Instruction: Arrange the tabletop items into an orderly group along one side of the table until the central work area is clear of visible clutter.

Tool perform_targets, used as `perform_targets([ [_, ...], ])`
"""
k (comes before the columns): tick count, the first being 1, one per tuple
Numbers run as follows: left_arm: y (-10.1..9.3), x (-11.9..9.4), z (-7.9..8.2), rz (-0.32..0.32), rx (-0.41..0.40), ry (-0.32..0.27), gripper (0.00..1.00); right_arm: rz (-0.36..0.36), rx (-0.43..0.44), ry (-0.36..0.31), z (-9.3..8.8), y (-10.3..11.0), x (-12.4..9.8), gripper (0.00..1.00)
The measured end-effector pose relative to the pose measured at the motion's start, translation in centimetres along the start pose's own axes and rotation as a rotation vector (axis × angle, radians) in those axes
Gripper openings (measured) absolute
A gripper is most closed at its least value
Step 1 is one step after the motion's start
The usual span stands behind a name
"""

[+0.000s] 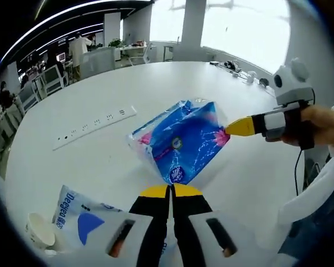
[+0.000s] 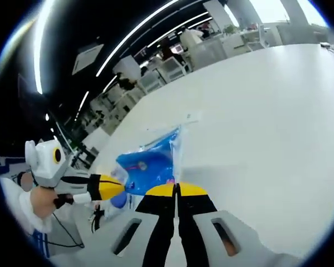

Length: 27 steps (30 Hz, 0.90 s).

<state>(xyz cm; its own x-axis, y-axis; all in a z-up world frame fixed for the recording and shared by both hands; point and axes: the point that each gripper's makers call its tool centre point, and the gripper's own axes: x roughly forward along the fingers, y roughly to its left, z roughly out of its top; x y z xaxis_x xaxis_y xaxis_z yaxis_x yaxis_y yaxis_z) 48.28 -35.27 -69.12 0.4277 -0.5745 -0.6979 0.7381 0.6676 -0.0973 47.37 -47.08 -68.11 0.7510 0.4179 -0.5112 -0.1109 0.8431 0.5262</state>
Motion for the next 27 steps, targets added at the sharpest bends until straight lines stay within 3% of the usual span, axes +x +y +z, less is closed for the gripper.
perform_targets([
  [27, 0.1, 3.6, -2.3, -0.002, -0.043, 0.090, 0.06, -0.033, 0.018, 0.111, -3.1, -3.4, 3.4, 0.00],
])
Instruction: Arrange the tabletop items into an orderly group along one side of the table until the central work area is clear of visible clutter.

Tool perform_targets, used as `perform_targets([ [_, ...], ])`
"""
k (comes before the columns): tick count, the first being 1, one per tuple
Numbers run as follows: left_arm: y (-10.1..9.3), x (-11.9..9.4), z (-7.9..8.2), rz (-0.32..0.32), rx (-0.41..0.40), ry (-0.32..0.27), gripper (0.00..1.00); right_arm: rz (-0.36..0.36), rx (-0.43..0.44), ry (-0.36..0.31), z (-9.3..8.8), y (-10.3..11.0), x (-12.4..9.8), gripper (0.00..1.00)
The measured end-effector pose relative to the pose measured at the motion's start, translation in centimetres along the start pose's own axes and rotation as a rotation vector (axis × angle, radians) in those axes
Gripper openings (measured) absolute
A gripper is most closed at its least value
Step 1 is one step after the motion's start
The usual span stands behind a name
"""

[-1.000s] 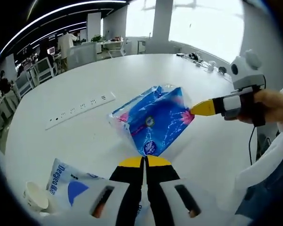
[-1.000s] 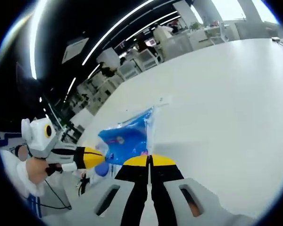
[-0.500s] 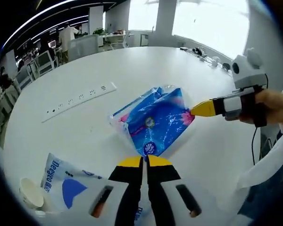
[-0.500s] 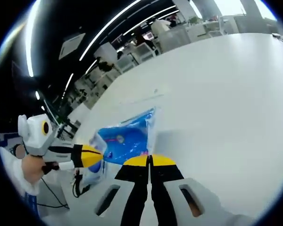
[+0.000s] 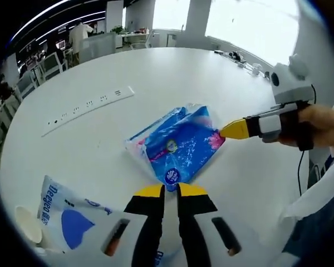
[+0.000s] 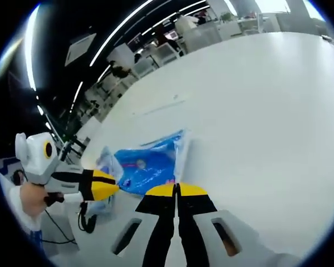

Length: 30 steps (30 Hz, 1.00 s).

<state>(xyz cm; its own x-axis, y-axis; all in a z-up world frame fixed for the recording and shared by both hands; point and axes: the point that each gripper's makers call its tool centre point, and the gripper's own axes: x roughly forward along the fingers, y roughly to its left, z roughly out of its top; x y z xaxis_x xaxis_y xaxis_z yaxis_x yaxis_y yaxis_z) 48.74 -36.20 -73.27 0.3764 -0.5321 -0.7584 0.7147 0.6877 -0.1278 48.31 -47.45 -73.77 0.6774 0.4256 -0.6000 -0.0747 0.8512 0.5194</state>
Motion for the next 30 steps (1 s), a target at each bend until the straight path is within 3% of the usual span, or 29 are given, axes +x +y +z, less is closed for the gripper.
perform_targets([
  [21, 0.2, 1.7, -1.7, 0.001, -0.041, 0.051, 0.10, -0.010, 0.083, 0.036, -2.0, -1.1, 0.8, 0.00],
  [30, 0.5, 1.7, -2.0, 0.023, -0.049, 0.057, 0.14, 0.003, 0.065, 0.033, -2.2, -1.0, 0.7, 0.00],
])
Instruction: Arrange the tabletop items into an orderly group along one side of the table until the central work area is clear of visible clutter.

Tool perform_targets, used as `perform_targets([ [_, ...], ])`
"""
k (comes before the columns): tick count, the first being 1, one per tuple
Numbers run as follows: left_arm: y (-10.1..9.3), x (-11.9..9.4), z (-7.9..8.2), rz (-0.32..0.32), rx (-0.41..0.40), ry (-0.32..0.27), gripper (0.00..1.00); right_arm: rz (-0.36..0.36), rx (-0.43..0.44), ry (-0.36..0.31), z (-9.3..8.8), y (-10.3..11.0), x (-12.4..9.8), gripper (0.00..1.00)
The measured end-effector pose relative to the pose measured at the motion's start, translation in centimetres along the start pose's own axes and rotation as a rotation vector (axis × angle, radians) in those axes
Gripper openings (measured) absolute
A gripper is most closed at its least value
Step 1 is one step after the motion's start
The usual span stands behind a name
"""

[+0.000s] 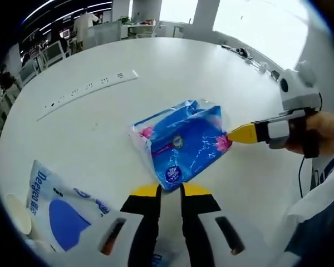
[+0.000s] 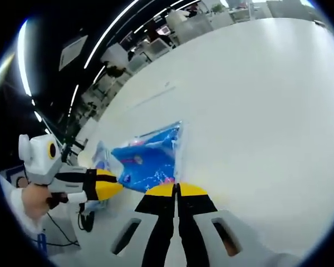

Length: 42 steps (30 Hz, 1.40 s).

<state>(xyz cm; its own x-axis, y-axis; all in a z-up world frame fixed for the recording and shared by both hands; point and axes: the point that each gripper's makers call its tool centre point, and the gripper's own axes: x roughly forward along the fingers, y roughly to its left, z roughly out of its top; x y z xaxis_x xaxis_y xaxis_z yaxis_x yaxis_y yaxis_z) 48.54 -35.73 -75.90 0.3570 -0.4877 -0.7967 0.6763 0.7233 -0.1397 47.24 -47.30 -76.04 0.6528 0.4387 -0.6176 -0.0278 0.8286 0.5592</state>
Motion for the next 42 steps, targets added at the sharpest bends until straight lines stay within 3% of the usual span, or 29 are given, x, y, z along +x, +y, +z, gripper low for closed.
perform_targets([
  [5, 0.5, -0.8, -0.1, 0.033, 0.007, -0.011, 0.23, 0.000, -0.004, -0.002, -0.3, -0.1, -0.4, 0.00],
  [11, 1.4, -2.6, 0.1, 0.073, -0.023, -0.050, 0.28, -0.004, 0.014, -0.024, -0.1, -1.1, -1.4, 0.13],
  [15, 1.8, -4.0, 0.5, 0.092, -0.064, -0.108, 0.32, 0.044, -0.007, -0.115, 1.7, -0.3, -2.3, 0.23],
  [19, 1.7, -5.7, 1.8, 0.077, -0.154, -0.236, 0.38, 0.138, -0.038, -0.265, 4.4, 1.5, -4.1, 0.31],
  [22, 1.2, -8.2, 4.4, 0.025, -0.274, -0.405, 0.43, 0.279, -0.050, -0.449, 8.2, 4.5, -7.4, 0.37],
  [25, 1.2, -11.3, 7.1, 0.010, -0.300, -0.567, 0.49, 0.404, -0.139, -0.604, 11.5, 7.7, -11.1, 0.39],
  [27, 1.3, -13.6, 8.8, 0.011, -0.304, -0.664, 0.52, 0.482, -0.161, -0.674, 13.3, 9.8, -13.4, 0.36],
  [29, 1.8, -15.5, 9.7, 0.050, -0.302, -0.726, 0.54, 0.514, -0.189, -0.721, 14.7, 11.2, -15.2, 0.34],
  [34, 2.7, -16.8, 9.1, 0.098, -0.290, -0.725, 0.55, 0.493, -0.282, -0.700, 15.0, 12.7, -15.5, 0.20],
  [36, 2.8, -16.6, 8.4, 0.114, -0.269, -0.695, 0.55, 0.486, -0.292, -0.676, 14.5, 12.7, -15.0, 0.13],
  [38, 2.7, -16.5, 7.7, 0.132, -0.234, -0.666, 0.54, 0.486, -0.295, -0.592, 13.0, 12.5, -14.3, 0.00],
  [39, 2.6, -16.6, 7.5, 0.140, -0.218, -0.660, 0.54, 0.526, -0.350, -0.548, 11.9, 12.7, -14.5, 0.00],
  [40, 2.6, -16.6, 7.3, 0.148, -0.204, -0.653, 0.53, 0.586, -0.350, -0.549, 11.6, 13.5, -14.9, 0.00],
  [41, 2.8, -16.7, 7.0, 0.167, -0.181, -0.640, 0.51, 0.572, -0.258, -0.519, 11.5, 13.2, -14.6, 0.00],
  [42, 2.8, -16.6, 6.9, 0.178, -0.172, -0.632, 0.50, 0.554, -0.249, -0.492, 11.1, 13.0, -14.2, 0.00],
])
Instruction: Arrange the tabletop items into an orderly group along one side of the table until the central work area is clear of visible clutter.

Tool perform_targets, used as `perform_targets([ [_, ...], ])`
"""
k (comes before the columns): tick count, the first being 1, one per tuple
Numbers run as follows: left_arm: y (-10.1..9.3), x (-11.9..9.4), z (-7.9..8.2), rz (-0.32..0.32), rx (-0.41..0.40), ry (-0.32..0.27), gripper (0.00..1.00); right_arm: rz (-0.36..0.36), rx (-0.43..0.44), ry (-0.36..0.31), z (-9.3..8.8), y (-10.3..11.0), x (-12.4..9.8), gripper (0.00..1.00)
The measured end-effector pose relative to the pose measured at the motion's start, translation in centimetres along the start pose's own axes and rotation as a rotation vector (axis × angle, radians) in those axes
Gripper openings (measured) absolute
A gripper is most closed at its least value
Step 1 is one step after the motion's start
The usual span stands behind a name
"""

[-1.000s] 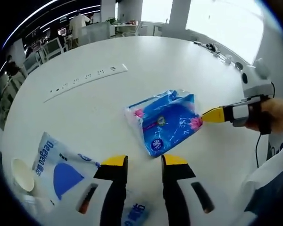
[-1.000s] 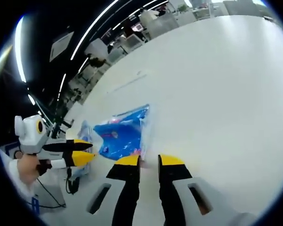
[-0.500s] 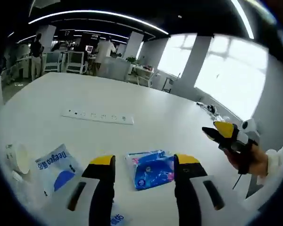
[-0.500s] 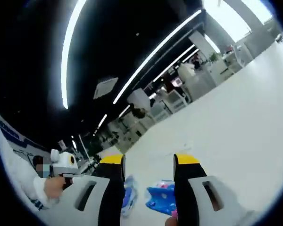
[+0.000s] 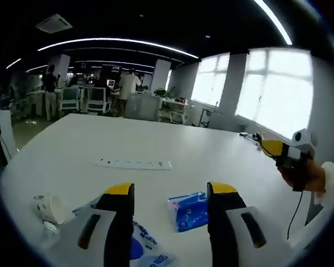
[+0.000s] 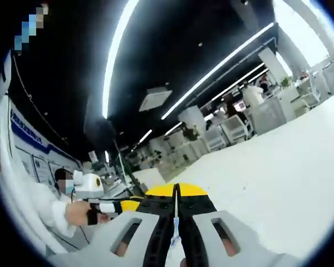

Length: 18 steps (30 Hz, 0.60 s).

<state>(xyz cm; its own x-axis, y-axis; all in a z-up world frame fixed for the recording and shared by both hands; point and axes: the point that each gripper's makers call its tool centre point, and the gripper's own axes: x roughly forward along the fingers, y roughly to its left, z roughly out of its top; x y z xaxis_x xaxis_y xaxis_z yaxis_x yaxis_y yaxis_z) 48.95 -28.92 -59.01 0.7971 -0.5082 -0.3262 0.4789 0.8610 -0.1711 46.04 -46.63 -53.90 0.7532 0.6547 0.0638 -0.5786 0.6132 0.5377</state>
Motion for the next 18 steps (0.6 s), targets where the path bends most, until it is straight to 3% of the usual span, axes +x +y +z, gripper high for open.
perform_targets([
  [2, 0.4, -0.1, -0.4, 0.015, 0.017, 0.011, 0.45, -0.018, 0.018, 0.054, -1.1, -0.3, 0.1, 0.00],
  [4, 0.7, -0.3, -0.8, 0.034, 0.040, 0.031, 0.35, -0.007, 0.118, 0.111, -2.1, 0.3, 0.1, 0.00],
  [10, 2.3, -1.8, -2.0, 0.100, 0.133, 0.080, 0.00, -0.036, 0.093, 0.231, -4.6, 0.0, 0.4, 0.00],
  [14, 3.2, -3.0, -2.6, 0.104, 0.111, 0.083, 0.00, -0.049, 0.115, 0.279, -5.7, -0.1, 0.2, 0.00],
  [18, 4.9, -4.7, -4.2, 0.165, 0.079, 0.133, 0.00, -0.054, 0.156, 0.339, -7.3, -0.1, -0.1, 0.00],
])
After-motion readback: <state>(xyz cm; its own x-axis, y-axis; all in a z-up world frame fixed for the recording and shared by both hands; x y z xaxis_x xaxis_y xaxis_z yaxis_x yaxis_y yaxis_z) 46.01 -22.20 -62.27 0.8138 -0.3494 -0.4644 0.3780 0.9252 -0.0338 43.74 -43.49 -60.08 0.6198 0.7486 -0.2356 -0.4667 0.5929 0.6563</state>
